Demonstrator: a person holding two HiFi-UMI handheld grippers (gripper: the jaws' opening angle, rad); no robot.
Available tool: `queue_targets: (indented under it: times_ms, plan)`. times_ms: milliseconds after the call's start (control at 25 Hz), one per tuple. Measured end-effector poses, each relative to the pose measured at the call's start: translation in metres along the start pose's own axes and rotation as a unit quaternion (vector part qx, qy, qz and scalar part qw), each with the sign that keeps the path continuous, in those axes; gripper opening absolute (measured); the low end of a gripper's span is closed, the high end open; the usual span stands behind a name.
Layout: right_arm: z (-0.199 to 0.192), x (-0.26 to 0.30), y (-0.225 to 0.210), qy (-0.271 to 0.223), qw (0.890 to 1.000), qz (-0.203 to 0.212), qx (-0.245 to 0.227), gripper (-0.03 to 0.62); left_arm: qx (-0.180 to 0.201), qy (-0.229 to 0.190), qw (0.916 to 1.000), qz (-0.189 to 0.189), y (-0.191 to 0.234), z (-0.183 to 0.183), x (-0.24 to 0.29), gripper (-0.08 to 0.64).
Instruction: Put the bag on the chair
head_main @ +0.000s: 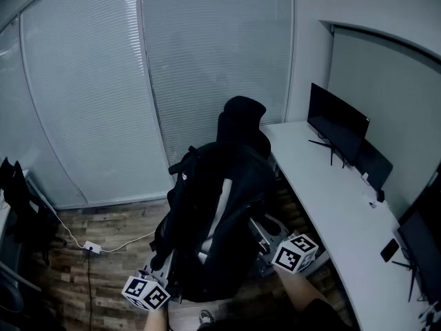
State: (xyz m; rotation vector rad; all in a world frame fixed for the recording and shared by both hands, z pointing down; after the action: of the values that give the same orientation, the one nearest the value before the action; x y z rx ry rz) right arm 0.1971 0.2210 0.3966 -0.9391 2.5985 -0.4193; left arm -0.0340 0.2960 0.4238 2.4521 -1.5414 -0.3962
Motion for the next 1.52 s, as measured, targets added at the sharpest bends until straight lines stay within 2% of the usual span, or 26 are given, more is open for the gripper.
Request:
queue_targets:
  times_ms: [240,440,720,1200,1520]
  plan:
    - [-0.005,-0.006,-0.009,-0.001,1.0,0.009,0.02,0.092,0.009,0.006,0.9999,0.009,-0.003,-0.008,0.003,0.021]
    - [-0.019,0.008,-0.02,0.009,0.999,-0.009,0.033,0.092,0.003,0.023,0.9997,0.01,0.017,-0.016,0.014,0.021]
    - [-0.037,0.054,-0.029,0.009,0.999,-0.044,0.028,0.092,-0.017,0.046,0.9987,-0.013,0.078,-0.018,0.039,0.021]
    - [-0.062,0.137,-0.042,-0.024,0.994,-0.099,0.038,0.092,-0.015,0.073,0.9947,-0.07,0.177,0.005,0.09,0.021]
    - [-0.063,0.187,-0.07,-0.018,0.993,-0.113,0.035,0.092,-0.022,0.077,0.994,-0.074,0.223,0.008,0.135,0.021]
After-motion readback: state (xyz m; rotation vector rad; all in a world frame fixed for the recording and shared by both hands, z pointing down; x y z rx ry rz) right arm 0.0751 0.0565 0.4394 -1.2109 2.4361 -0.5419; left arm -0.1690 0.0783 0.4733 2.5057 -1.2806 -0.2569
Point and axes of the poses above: the fingertips, and each gripper's own axes: x forward along the fingers, y to its left, z out of its top, the point moved 1 cm from there along -x, backward along the fingers, and after that the axes turned 5 degrees about z, right-handed, at the moved point
